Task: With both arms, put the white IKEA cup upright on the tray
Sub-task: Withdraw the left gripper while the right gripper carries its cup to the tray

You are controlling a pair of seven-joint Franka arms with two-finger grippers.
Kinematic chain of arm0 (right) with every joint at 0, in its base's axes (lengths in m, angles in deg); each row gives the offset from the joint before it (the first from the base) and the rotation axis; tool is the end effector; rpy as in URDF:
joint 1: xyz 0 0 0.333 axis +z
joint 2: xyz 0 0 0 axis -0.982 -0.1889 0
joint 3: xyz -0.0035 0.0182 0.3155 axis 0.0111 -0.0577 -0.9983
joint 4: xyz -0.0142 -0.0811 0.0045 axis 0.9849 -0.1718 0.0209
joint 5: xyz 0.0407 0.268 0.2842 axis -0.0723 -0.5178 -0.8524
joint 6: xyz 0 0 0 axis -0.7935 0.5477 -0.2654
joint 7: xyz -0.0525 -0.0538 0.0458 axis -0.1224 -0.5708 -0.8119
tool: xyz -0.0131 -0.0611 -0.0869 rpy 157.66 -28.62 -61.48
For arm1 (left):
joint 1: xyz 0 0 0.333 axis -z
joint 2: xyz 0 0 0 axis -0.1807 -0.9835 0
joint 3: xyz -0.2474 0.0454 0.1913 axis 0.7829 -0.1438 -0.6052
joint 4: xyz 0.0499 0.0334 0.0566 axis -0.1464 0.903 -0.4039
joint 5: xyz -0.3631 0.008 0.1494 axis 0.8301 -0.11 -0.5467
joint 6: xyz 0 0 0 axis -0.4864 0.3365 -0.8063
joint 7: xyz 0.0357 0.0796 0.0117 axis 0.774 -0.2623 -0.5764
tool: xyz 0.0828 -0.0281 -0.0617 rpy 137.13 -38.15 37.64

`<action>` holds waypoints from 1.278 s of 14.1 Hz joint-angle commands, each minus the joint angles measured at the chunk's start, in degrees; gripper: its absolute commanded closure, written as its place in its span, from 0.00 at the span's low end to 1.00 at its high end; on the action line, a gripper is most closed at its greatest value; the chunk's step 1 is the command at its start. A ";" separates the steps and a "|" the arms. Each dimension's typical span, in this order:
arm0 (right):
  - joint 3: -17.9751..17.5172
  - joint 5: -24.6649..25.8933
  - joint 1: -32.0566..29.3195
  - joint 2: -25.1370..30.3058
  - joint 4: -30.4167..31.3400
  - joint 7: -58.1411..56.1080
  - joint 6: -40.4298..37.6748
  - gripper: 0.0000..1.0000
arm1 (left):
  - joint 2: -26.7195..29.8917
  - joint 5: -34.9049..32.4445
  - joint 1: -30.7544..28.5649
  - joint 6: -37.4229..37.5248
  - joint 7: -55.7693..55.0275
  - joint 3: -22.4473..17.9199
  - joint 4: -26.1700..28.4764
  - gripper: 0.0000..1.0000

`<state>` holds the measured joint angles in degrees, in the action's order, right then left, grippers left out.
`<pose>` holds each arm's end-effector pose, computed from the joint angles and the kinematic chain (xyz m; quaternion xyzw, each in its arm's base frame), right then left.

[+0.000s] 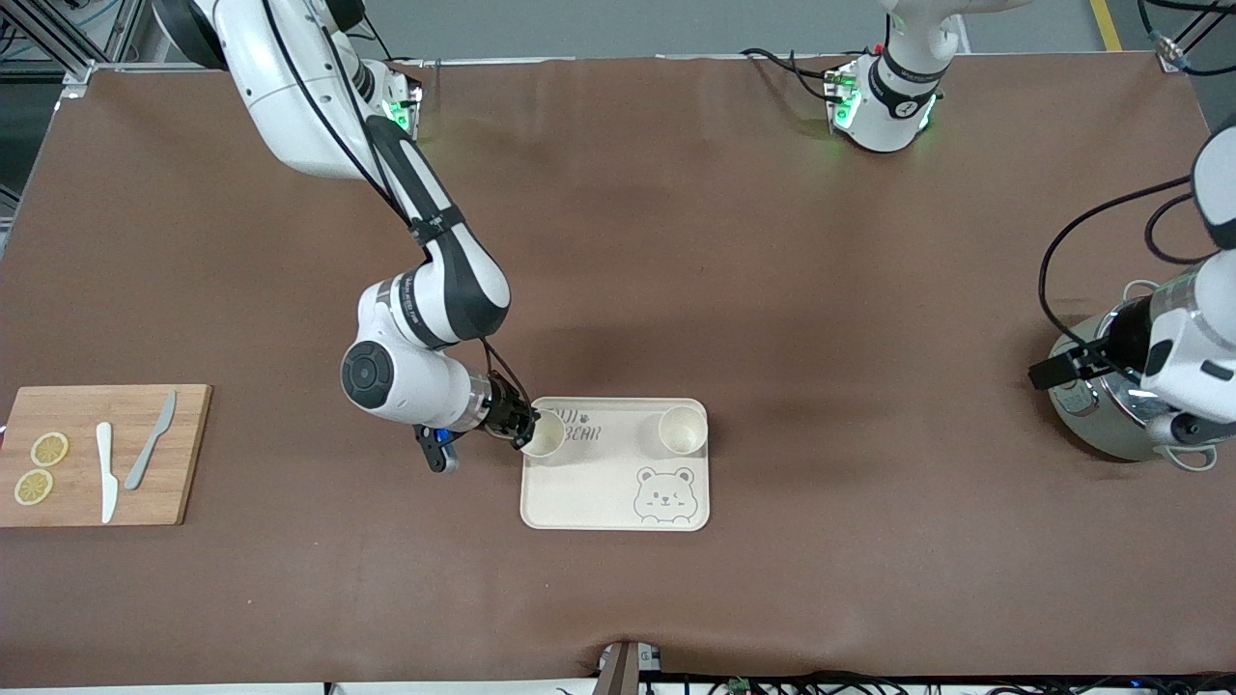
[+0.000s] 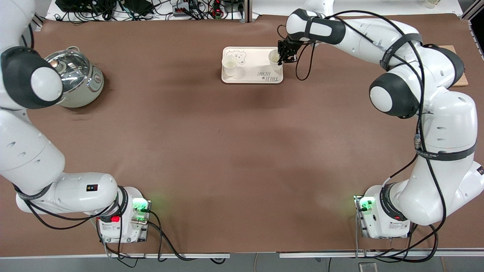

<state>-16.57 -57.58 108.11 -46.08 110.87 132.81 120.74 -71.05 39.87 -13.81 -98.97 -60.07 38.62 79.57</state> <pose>0.6487 0.3298 0.2526 -0.8420 0.5076 0.1319 0.1262 0.6456 -0.0282 0.5578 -0.9897 -0.1374 0.0237 0.0329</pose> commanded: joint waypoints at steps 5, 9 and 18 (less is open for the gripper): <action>0.50 -2.27 1.85 -2.72 -2.89 3.97 -0.80 0.83 | 20.56 4.59 -0.82 -3.57 4.50 1.28 20.06 0.00; 0.59 -1.57 2.12 -2.64 -2.89 3.53 -0.63 0.26 | 26.89 6.60 -0.82 -5.93 8.37 1.28 26.03 0.00; 1.20 3.62 0.01 1.32 -5.16 3.53 -11.50 0.00 | 30.77 7.49 -0.82 -3.23 10.22 0.84 26.50 0.00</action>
<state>-15.27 -55.56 109.12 -46.43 106.81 135.70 113.72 -41.97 45.86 -13.90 -103.52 -51.46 39.62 105.91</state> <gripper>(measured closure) 0.093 0.000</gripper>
